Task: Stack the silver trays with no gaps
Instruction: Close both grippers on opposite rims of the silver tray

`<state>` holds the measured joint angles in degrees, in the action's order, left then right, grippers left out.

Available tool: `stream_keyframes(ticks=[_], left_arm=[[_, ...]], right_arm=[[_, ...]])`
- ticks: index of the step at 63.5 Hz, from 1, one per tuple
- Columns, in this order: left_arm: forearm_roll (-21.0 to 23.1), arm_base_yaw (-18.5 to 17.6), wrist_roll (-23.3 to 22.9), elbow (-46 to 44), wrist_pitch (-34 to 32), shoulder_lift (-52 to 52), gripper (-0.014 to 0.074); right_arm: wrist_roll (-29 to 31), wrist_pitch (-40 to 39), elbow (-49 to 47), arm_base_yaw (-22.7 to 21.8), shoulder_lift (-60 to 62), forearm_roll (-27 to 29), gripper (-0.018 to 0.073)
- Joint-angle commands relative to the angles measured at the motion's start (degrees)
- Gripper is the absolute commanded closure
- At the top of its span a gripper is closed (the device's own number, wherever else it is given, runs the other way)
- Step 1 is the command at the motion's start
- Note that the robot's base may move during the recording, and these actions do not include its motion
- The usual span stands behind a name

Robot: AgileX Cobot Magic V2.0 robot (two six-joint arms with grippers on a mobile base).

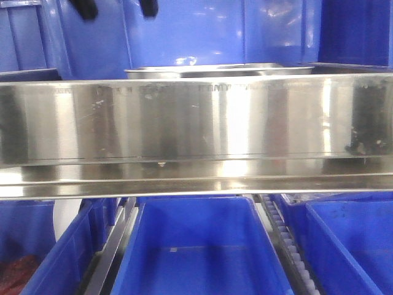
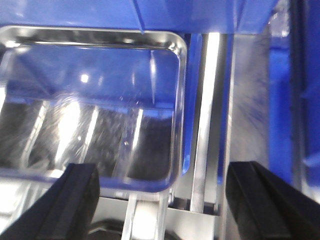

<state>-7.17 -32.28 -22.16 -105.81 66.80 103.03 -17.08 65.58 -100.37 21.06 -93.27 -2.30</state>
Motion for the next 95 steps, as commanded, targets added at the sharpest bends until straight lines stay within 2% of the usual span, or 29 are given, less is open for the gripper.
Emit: stream_keyframes(ticks=[1,22,37,50,66,84,89,95], left_arm=[[1.23,1.66,-1.31,-3.26,-1.46,-1.12,0.0185],[5.53,2.37,-1.31,-4.57,-2.99,4.06,0.0186],[5.56,2.37,-1.31,-4.57,-4.24,6.10,0.0186],[5.74,2.37,-1.31,-4.57,-4.24,7.83,0.0186],[7.17,2.37,-1.31,-4.57,-4.24,9.15,0.0186],[7.17,2.37,-1.31,-4.57,-3.75,9.15,0.0186],[7.17,2.37,-1.31,-4.57,-3.47,9.15,0.0197],[7.17,2.37,-1.31,-4.57,-3.05,9.15,0.0258]], right_arm=[[-0.12,-2.02,-3.26,-0.06,-0.76,-0.88,-0.0050],[-0.12,-4.14,-5.29,-0.67,-8.82,-0.77,-0.0050],[1.02,-4.46,-5.29,-1.39,-12.22,-1.11,-0.0050],[4.59,-4.46,-5.29,-1.78,-14.03,-1.11,-0.0050],[7.32,-4.20,-5.29,-1.78,-15.87,2.30,-0.0050],[8.24,-2.75,-5.29,-1.78,-16.40,2.30,-0.0050],[8.47,-1.86,-5.29,-1.78,-16.40,2.30,-0.0020],[8.46,-0.60,-5.29,-1.78,-16.40,2.30,0.0098]])
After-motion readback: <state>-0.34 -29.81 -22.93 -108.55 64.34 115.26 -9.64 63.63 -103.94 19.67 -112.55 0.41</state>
